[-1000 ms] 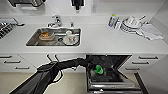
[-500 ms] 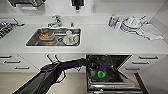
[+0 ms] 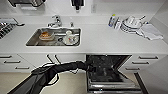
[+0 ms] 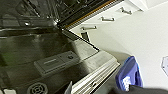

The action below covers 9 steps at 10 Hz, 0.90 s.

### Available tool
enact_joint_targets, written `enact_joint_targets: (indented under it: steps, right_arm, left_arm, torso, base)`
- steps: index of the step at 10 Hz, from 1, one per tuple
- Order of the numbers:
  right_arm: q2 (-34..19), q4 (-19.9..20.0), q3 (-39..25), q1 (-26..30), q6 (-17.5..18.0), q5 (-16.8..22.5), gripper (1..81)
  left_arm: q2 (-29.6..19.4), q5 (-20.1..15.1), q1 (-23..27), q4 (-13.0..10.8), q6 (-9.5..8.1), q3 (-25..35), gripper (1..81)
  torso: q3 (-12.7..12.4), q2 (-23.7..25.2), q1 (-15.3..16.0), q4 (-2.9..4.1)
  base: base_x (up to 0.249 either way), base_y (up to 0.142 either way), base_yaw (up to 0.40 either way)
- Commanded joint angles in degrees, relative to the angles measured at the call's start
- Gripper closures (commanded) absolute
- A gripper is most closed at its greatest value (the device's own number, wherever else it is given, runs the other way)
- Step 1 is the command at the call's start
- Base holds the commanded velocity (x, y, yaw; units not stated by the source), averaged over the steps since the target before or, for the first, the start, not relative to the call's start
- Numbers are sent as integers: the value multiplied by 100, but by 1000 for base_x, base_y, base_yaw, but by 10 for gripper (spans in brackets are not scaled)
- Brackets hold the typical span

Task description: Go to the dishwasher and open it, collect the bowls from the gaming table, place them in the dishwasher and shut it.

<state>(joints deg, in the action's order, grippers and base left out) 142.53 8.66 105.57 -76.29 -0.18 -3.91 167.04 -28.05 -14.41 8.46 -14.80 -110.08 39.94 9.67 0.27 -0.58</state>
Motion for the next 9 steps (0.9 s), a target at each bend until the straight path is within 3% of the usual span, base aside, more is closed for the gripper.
enact_joint_targets:
  steps: [1, 3, 5, 7, 9]
  right_arm:
    - [-1189, -13, -1584, 468, 1, 462, 811]
    - [-1856, 31, -2287, 793, 9, 462, 811]
    - [-2384, 338, -2778, 1171, 27, 462, 811]
    - [-2613, 593, -3078, 1628, 36, 453, 811]
    - [-2780, 838, -3315, 2188, 36, 444, 811]
  left_arm:
    - [-2033, -218, 233, -503, 56, 2113, 10]
    - [-3209, -201, -64, -634, 65, 2903, 10]
    - [-4044, -131, -977, -897, 91, 3431, 10]
    - [-4266, 167, -2409, -1478, 179, 3432, 10]
    - [-4223, 1000, -3848, -2136, 170, 3004, 10]
  torso:
    - [0, 0, 0, 0]
    - [0, 0, 0, 0]
    - [0, 0, 2, 0]
    - [0, -2, 2, 0]
    - [0, -2, 2, 0]
  base:
    - [0, 0, 0]
    - [0, 0, 0]
    - [0, 0, 0]
    - [0, 0, 0]
    - [0, 0, 0]
